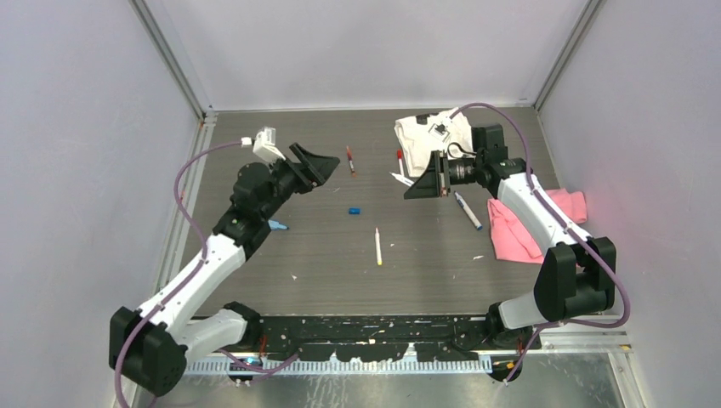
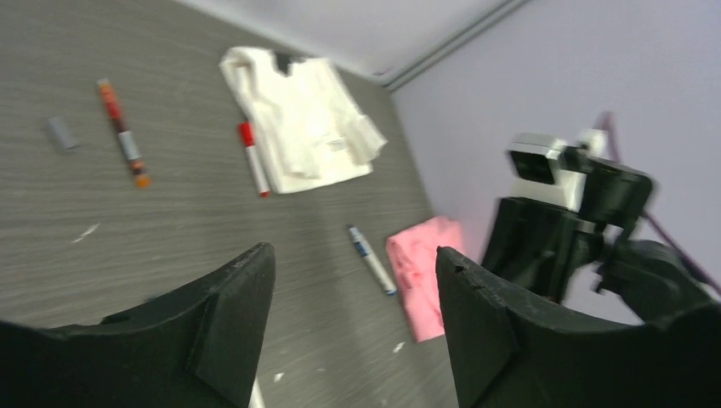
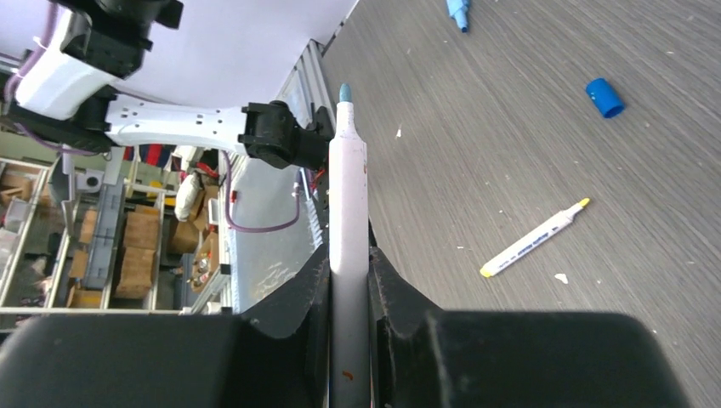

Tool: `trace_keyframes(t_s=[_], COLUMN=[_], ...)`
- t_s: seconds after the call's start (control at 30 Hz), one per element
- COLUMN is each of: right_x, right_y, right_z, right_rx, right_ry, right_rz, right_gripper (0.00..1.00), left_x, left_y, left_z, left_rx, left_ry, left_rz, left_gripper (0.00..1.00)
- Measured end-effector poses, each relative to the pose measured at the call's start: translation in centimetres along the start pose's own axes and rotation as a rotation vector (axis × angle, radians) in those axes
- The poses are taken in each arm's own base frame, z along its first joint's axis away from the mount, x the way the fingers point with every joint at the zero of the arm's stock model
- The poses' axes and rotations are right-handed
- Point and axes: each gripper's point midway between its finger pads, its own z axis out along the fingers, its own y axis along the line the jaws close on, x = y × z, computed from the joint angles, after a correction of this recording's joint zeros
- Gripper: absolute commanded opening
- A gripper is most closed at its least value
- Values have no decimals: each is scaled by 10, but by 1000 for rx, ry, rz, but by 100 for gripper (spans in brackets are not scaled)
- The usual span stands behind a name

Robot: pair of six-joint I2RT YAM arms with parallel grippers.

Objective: Insert the pens into the pen caps
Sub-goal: Move the pen cap to the center of the board.

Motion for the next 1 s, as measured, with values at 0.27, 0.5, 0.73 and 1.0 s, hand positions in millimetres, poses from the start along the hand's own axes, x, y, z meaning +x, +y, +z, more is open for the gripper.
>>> trace_keyframes(t_s=[0.27,0.5,0.73,1.0], right_x=[5,3,4,8], right_y=[-13,-26,-36,-41], right_z=[-11,-24,-30,-30], right_rx=[61,111,139,140], right_ry=[6,2,9,19], right_rz=[-39,-56,-70,-64], right_gripper=[1,1,1,1], left_x=[28,47,62,74], left_y=[106,178,233,268], left_z=[44,92,124,141], left_rx=[-362,-701,-921,-1045], left_ry=[257,428,495,528], left_rz=[-19,-21,21,72], left_gripper=[48,46,46,40])
